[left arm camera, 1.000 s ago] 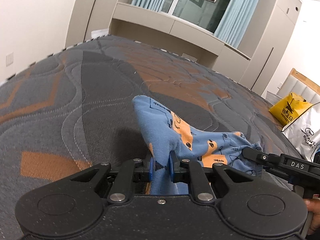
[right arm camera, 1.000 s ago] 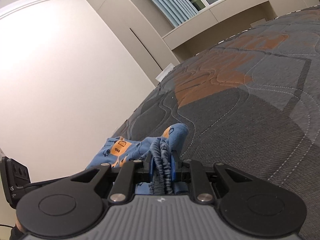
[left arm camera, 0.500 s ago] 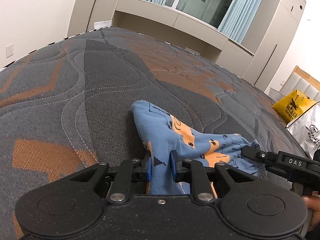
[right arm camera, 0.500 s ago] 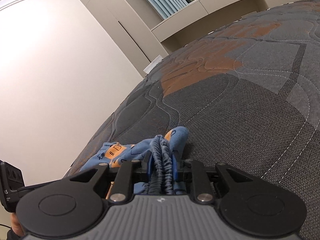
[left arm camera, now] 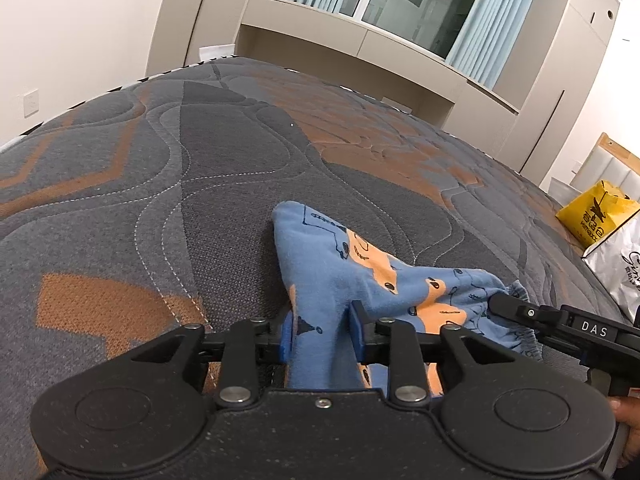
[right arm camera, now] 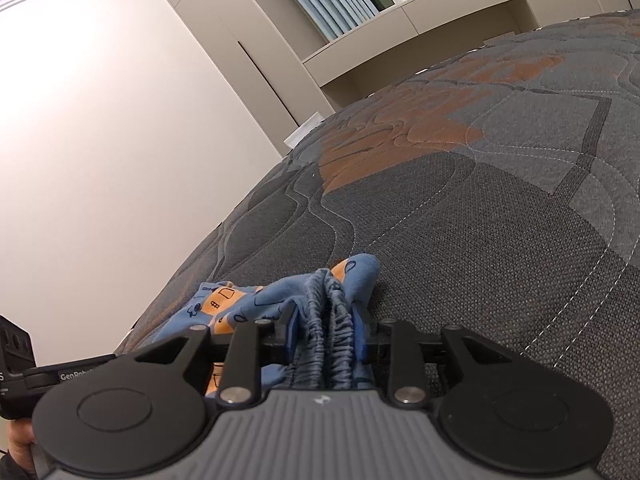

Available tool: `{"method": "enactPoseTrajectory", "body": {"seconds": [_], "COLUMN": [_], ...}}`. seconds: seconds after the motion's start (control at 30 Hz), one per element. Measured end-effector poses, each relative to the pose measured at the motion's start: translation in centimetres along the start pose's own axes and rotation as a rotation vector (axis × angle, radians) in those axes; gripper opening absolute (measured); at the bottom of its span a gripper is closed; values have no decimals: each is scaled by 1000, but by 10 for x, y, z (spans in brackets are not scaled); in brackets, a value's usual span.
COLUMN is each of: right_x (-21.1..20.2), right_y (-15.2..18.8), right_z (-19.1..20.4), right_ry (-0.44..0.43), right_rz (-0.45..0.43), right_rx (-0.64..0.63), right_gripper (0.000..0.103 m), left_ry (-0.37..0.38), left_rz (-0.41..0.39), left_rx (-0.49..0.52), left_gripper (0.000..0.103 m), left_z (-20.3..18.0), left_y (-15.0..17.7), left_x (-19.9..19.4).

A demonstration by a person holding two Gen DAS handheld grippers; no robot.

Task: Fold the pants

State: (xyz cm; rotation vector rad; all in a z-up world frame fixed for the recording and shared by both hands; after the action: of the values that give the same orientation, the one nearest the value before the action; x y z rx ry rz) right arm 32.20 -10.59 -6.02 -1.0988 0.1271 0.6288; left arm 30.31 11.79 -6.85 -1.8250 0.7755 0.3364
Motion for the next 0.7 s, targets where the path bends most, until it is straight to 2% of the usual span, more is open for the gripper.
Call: {"method": "enactPoseTrajectory", "body": {"seconds": [0.13, 0.2, 0.37, 0.43, 0.5, 0.53, 0.6, 0.67, 0.7], "right_x": [1, 1, 2, 1, 0, -1, -4, -7, -9], "right_y": [0, 1, 2, 2, 2, 2, 1, 0, -1], "right_z": [-1, -1, -2, -3, -4, -5, -6, -6, -6], "right_ry": [6, 6, 13, 15, 16, 15, 15, 18, 25], "right_rz": [-1, -2, -3, -6, -13, -16, -25, -36, -41], "right_rx": [-2, -1, -1, -2, 0, 2, 6, 8, 5], "right_gripper": [38, 42, 52, 60, 74, 78, 92, 98, 101], "left_ry": [-13, -21, -40, -51, -67, -79, -100, -120, -127], "left_rz": [-11, -20, -37, -47, -59, -69, -92, -127, -145], "left_rx": [-3, -4, -1, -2, -1, 0, -1, -2, 0], "left_gripper": [42, 50, 60, 66, 80, 84, 95, 102, 102], "left_z": [1, 1, 1, 1, 2, 3, 4, 4, 3], "left_y": [0, 1, 2, 2, 1, 0, -1, -2, -3], "left_x": [-5, -7, -13, -15, -17, -18, -21, -27, -31]}}
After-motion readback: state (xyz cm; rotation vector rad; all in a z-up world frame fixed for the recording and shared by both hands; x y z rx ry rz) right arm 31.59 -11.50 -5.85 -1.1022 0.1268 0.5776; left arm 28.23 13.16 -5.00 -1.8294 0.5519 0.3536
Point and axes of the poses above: each gripper's, at about its wrist camera, not at the fingertips, and x roughly the way its jaws point, z to its left, y to its underside, the point moved 8 cm from there along x, roughly the way its jaws point, and after that the axes turned 4 degrees about -x, right-handed, at the moved point
